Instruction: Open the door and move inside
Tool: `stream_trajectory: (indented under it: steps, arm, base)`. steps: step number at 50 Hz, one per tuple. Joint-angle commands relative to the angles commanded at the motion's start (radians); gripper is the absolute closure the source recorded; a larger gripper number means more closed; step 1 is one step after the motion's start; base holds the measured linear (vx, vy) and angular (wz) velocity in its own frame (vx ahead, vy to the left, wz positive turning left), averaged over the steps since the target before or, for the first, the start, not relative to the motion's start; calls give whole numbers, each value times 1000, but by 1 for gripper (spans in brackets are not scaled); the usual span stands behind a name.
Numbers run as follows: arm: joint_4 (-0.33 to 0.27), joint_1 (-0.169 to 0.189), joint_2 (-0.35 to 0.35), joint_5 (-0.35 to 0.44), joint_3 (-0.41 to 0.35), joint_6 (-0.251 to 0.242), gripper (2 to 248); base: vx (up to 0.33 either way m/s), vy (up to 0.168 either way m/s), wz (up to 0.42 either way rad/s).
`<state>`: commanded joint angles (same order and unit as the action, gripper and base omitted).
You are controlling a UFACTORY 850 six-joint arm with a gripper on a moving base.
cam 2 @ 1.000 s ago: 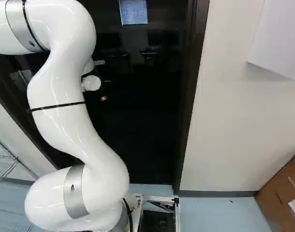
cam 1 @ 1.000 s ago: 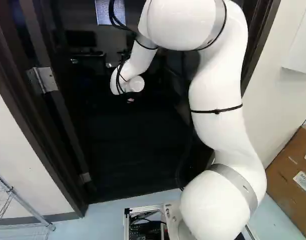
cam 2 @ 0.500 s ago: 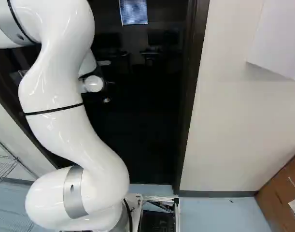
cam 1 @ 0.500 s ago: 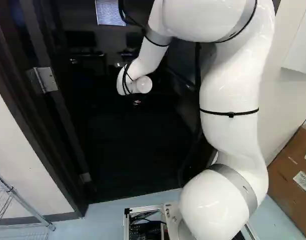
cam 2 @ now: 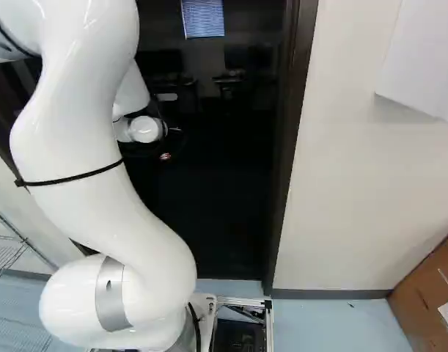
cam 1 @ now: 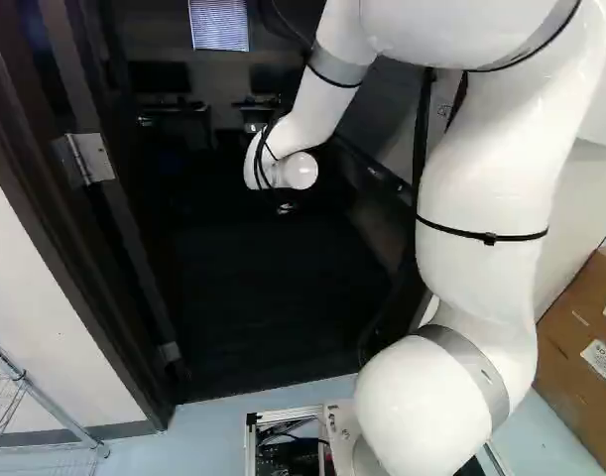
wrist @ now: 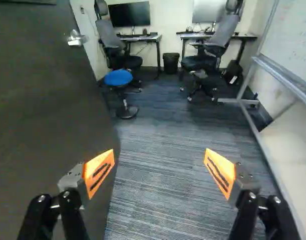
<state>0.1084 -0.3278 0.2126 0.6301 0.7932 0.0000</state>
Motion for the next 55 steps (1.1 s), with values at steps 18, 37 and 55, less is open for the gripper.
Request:
stream_trajectory:
  steps: [18,37,55]
  arm:
    - [42,29,-85,0,-94,0,3]
    - [52,49,-185,0,-200,0,3]
    - [52,68,-284,2,-300,0,3]
  base:
    - [0,0,0]
    - [0,0,0]
    - [0,0,0]
